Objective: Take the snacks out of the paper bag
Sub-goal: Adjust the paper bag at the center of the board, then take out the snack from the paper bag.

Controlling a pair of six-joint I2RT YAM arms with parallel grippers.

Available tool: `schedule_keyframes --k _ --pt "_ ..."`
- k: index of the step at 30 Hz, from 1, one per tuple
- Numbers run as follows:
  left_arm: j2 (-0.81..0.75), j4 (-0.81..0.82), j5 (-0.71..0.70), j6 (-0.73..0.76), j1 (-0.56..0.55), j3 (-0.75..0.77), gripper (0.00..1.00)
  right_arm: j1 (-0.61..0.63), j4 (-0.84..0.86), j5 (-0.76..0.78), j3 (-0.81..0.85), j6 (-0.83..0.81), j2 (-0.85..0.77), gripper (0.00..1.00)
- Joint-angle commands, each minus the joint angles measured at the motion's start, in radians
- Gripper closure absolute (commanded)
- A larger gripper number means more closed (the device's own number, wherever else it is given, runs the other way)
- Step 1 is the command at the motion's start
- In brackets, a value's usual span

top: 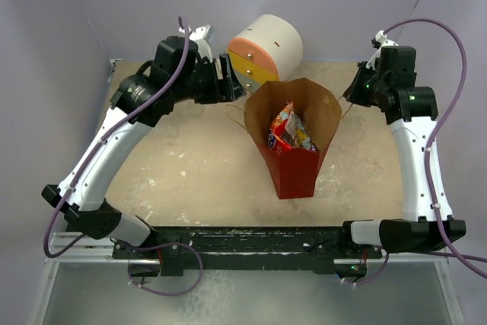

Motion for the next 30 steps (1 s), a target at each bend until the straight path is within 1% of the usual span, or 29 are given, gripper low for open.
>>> schedule_keyframes --k 1,4,8,11,14,20,23,30 --pt "0.081 -0.141 -0.175 0.120 -0.047 0.198 0.24 0.000 0.056 -0.048 0.027 -0.006 -0.041 1.00" --pt "0.176 -0.146 -0.228 0.162 -0.140 0.309 0.22 0.000 0.052 -0.059 0.020 -0.003 -0.051 1.00" --pt "0.351 -0.126 -0.184 0.197 -0.242 0.444 0.22 -0.001 0.048 -0.095 0.019 -0.001 -0.055 1.00" --pt "0.466 -0.108 -0.185 0.240 -0.289 0.516 0.22 0.000 0.041 -0.095 0.021 0.001 -0.065 1.00" --pt "0.560 -0.117 -0.195 0.260 -0.296 0.568 0.21 0.000 0.038 -0.102 0.017 0.001 -0.075 1.00" --pt "0.640 -0.108 -0.262 0.315 -0.296 0.552 0.14 0.000 0.040 -0.118 -0.001 -0.001 -0.095 1.00" --pt "0.658 -0.120 -0.282 0.321 -0.296 0.539 0.13 0.000 0.043 -0.119 -0.015 -0.007 -0.102 1.00" --pt "0.666 -0.099 -0.305 0.309 -0.287 0.442 0.09 0.000 0.049 -0.120 -0.033 -0.012 -0.105 1.00"
